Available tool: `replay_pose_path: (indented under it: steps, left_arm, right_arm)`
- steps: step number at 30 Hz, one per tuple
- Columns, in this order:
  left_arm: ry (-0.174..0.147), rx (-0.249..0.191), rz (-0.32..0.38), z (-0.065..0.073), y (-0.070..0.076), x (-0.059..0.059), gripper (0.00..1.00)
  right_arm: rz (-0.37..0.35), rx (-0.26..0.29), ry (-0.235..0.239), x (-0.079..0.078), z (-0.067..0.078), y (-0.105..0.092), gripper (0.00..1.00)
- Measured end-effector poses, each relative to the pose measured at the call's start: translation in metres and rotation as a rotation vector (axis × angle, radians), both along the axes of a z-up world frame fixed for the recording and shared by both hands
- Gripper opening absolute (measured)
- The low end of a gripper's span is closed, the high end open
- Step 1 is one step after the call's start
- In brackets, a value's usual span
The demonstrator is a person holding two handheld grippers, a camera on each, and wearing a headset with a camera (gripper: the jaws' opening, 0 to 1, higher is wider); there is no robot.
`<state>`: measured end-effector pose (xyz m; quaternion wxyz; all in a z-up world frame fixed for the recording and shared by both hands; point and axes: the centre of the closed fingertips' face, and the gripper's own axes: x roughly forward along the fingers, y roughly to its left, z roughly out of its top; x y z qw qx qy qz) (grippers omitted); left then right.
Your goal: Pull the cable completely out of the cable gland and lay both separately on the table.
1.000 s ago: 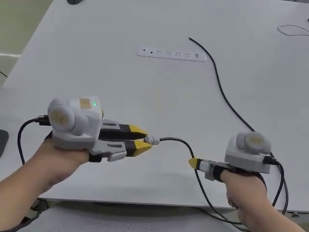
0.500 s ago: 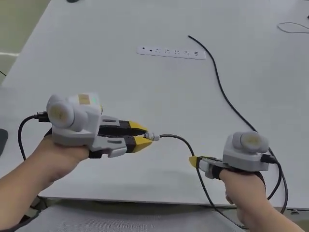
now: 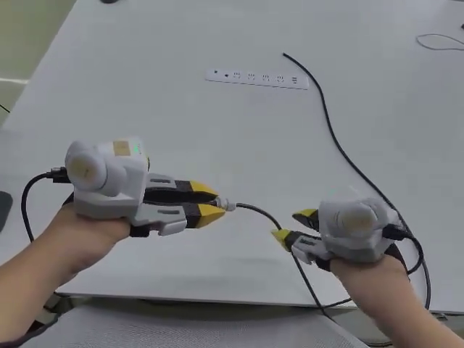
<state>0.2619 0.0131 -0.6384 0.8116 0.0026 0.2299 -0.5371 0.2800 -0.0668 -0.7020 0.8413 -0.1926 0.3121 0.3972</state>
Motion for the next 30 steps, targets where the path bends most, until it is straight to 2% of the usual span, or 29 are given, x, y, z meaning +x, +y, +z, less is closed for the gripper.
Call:
replay_pose_path:
  steps: [1,3,8,12,18,23,30]
  left_arm:
    - [0.001,0.001,0.000,0.000,0.000,-0.001,0.15]
    - [0.001,0.002,0.000,0.000,0.000,-0.001,0.15]
    - [0.003,0.000,0.008,0.001,0.003,-0.003,0.15]
    - [0.005,-0.002,0.011,0.001,0.004,-0.005,0.15]
    - [0.010,-0.006,0.015,0.000,0.005,-0.008,0.15]
    - [0.014,-0.008,0.014,-0.002,0.005,-0.011,0.15]
    - [0.021,-0.007,0.010,-0.003,0.002,-0.015,0.15]
  right_arm:
    - [0.045,0.013,-0.048,0.002,0.010,0.011,0.28]
    - [0.106,0.014,-0.087,0.000,0.020,0.024,0.29]
    - [0.216,0.016,-0.151,-0.007,0.030,0.050,0.27]
    - [0.247,0.035,-0.165,-0.010,0.034,0.063,0.19]
    - [0.308,0.047,-0.173,-0.019,0.035,0.077,0.16]
    - [0.326,0.036,-0.196,-0.024,0.036,0.079,0.09]
    - [0.327,0.036,-0.192,-0.026,0.032,0.078,0.06]
